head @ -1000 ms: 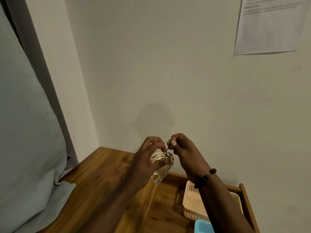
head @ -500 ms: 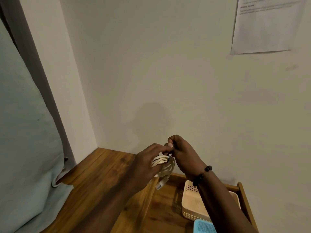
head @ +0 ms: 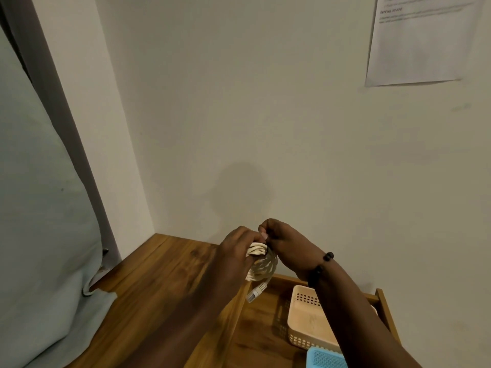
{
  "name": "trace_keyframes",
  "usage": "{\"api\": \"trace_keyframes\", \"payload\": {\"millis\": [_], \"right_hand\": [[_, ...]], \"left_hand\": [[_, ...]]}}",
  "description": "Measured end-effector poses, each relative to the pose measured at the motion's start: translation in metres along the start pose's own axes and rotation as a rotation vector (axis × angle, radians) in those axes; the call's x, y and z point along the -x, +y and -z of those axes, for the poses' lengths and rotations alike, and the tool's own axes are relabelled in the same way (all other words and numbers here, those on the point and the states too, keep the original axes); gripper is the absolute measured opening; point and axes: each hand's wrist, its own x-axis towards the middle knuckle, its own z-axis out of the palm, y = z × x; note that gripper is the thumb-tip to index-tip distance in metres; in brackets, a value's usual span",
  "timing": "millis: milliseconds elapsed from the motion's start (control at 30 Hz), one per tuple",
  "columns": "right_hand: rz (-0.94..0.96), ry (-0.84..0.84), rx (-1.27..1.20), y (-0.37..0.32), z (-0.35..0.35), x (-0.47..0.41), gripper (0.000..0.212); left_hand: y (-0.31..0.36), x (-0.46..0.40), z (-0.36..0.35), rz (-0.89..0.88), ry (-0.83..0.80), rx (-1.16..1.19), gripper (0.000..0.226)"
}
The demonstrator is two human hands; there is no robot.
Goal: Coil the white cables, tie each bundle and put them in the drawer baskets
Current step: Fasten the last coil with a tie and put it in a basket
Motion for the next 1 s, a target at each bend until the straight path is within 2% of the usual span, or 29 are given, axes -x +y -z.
{"api": "trace_keyframes", "payload": {"millis": [133, 200, 267, 333, 433, 467, 533, 633, 767, 833, 1000], "right_hand": [[-0.013, -0.088, 0.02, 0.003, 0.005, 0.003, 0.017], [-0.001, -0.143, 0.001, 0.0, 0.009, 0.005, 0.016], [0.006, -0.137, 0.08, -0.003, 0.01, 0.004, 0.014], [0.043, 0.045, 0.117, -0.002, 0.003, 0.004, 0.009], [0.198, 0.508, 0.103, 0.002, -0.02, 0.019, 0.002], [0.221, 0.59, 0.118, 0.004, -0.03, 0.027, 0.004], [0.201, 0.639, 0.138, 0.01, -0.052, 0.042, 0.005], [0.101, 0.718, 0.156, 0.021, -0.074, 0.048, 0.008], [0.106, 0.825, 0.298, 0.026, -0.071, 0.045, 0.018], [0.163, 0.785, 0.268, 0.026, -0.063, 0.044, 0.018], [0.246, 0.564, 0.164, 0.022, -0.052, 0.044, 0.024]], "left_hand": [[-0.002, 0.003, -0.005, 0.046, 0.012, -0.055, 0.027], [0.0, 0.005, -0.006, 0.091, 0.03, -0.033, 0.022], [0.003, 0.005, -0.007, 0.17, 0.044, 0.031, 0.022], [0.007, 0.003, -0.004, 0.333, 0.061, 0.118, 0.023], [0.01, -0.005, 0.002, 0.639, 0.027, 0.35, 0.019], [0.009, -0.007, 0.004, 0.723, 0.024, 0.47, 0.016], [0.008, -0.009, 0.008, 0.817, 0.016, 0.608, 0.012], [0.002, -0.008, 0.006, 0.853, -0.039, 0.623, 0.014], [0.0, -0.002, 0.005, 0.836, -0.08, 0.644, 0.017], [0.001, -0.001, 0.005, 0.808, -0.083, 0.62, 0.02], [0.005, 0.0, 0.004, 0.693, -0.05, 0.399, 0.016]]}}
